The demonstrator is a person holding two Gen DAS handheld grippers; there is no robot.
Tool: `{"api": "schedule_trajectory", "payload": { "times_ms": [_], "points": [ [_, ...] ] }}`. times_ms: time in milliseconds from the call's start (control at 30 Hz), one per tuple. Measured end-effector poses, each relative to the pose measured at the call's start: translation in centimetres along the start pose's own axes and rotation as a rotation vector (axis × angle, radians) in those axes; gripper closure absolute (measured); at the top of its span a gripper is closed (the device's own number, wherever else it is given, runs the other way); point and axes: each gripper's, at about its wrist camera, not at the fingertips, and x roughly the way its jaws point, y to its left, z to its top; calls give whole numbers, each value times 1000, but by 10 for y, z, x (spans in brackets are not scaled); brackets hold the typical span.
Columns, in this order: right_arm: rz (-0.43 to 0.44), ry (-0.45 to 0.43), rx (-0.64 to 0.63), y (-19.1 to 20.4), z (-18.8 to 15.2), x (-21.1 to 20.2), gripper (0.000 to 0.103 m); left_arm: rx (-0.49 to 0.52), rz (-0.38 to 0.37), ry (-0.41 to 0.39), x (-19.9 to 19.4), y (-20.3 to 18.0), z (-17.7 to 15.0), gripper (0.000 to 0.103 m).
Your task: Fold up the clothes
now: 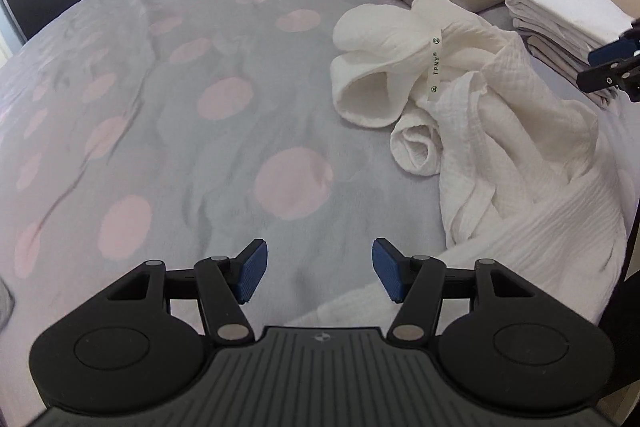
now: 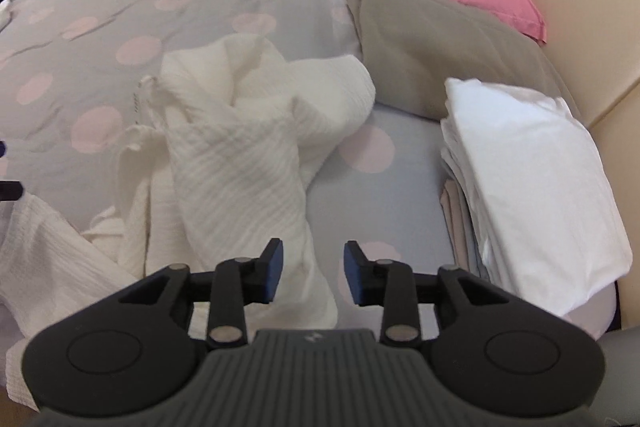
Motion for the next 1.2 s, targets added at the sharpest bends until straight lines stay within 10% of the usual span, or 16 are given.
{"api": "schedule_trajectory", "payload": {
  "times_ms": [500, 633, 1200],
  "points": [
    [112, 32, -117, 22, 32, 62, 49, 277, -36, -74, 103, -18, 91, 61],
    [120, 58, -92, 19, 31, 70, 98, 235, -45, -80, 115, -14, 103, 99],
    [169, -6, -164, 62, 33, 31, 90, 223, 226, 33, 8, 48, 45, 100]
  ]
}}
